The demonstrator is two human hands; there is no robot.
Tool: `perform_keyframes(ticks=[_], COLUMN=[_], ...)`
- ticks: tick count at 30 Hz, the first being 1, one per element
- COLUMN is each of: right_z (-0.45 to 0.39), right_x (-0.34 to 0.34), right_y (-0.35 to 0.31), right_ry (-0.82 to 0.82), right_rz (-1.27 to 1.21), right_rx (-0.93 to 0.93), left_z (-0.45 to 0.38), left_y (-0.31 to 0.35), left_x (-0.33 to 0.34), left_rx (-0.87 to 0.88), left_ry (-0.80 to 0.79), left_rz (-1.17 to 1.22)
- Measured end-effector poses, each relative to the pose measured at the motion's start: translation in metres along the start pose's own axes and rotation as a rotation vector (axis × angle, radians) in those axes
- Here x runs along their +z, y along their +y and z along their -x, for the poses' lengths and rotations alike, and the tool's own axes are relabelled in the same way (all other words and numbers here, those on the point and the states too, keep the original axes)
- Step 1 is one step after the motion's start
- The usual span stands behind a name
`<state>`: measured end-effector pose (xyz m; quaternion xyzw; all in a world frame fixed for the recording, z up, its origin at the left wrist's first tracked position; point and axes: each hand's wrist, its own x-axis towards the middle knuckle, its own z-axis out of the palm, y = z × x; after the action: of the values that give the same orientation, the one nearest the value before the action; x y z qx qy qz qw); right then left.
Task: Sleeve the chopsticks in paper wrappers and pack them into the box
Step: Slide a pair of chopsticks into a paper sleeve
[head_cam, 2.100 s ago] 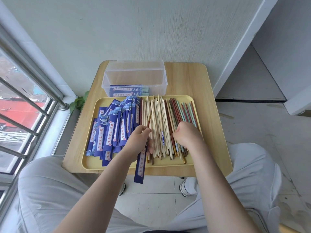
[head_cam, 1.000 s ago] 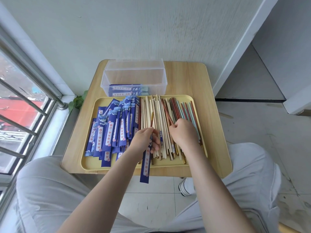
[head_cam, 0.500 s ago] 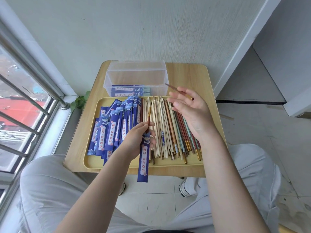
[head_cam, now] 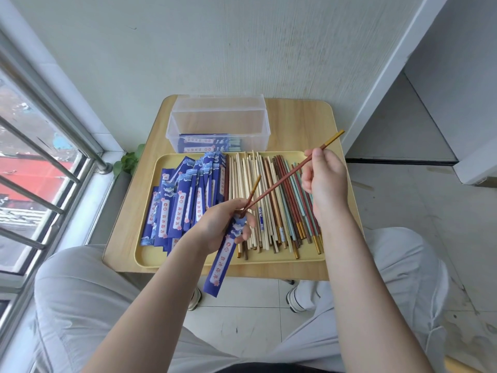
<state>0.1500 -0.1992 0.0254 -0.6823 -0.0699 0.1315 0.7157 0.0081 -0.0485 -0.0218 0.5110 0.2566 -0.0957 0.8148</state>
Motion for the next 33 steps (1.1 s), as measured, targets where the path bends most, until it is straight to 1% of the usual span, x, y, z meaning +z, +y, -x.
perform_keyframes(ticks=[6, 11, 14, 18, 20, 24, 30, 33], right_z=[-0.002, 0.001, 0.006, 0.004, 0.004, 0.008, 0.011, 0.006], right_x=[0.0, 0.007, 0.015, 0.021, 0.021, 0.022, 0.03, 0.029], right_y=[0.01, 0.023, 0.032, 0.041, 0.043, 0.045, 0.042, 0.04], right_ry=[-0.02, -0.132, -0.183, -0.162, -0.177, -0.262, -0.252, -0.32], right_rz=[0.093, 0.214, 0.32, 0.231, 0.231, 0.338, 0.291, 0.389], right_rx=[0.047, 0.141, 0.141, 0.132, 0.102, 0.072, 0.075, 0.043], left_z=[0.002, 0.002, -0.001, -0.007, -0.008, -0.009, -0.007, -0.004], left_y=[0.001, 0.003, 0.003, -0.001, -0.003, -0.001, 0.002, 0.006], left_x=[0.002, 0.011, 0.017, 0.017, 0.017, 0.02, 0.019, 0.017], left_rx=[-0.032, -0.047, -0.031, -0.007, 0.001, 0.026, 0.037, 0.018], left_ry=[-0.114, -0.175, -0.201, -0.232, -0.233, -0.202, -0.157, -0.138], left_rz=[-0.126, -0.14, -0.111, -0.111, -0.1, -0.033, -0.001, 0.011])
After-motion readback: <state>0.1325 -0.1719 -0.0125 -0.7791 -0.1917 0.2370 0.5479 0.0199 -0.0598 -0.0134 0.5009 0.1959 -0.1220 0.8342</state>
